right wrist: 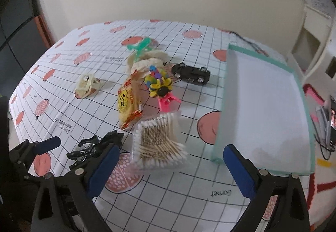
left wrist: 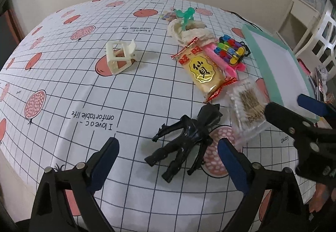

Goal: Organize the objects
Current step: 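Move both grippers toward the black action figure and cotton swab bag, then grasp the black action figure with left gripper while right gripper grasps cotton swab bag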

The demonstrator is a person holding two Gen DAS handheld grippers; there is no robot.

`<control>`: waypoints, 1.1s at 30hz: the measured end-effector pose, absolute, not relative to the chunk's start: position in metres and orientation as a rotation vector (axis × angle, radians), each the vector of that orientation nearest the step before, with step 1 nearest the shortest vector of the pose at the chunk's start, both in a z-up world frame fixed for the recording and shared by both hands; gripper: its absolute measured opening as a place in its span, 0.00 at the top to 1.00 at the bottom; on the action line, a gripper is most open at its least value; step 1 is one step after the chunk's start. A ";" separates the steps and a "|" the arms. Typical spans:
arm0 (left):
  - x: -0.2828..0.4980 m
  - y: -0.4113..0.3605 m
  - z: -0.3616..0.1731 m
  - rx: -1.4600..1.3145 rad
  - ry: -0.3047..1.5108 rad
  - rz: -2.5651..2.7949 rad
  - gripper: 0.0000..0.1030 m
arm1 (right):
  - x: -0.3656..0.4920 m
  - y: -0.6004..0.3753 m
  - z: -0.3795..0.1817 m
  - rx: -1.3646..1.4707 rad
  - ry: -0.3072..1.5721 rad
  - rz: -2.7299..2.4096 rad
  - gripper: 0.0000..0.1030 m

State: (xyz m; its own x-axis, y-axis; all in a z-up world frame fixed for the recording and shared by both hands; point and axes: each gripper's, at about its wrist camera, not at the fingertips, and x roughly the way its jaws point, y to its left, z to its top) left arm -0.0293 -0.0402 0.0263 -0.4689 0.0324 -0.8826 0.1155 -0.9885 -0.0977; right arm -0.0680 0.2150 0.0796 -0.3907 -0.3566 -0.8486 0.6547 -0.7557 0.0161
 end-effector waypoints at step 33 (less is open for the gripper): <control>-0.053 -0.015 0.008 1.593 0.026 -2.637 0.25 | -0.094 0.183 0.030 1.398 0.540 -2.023 0.11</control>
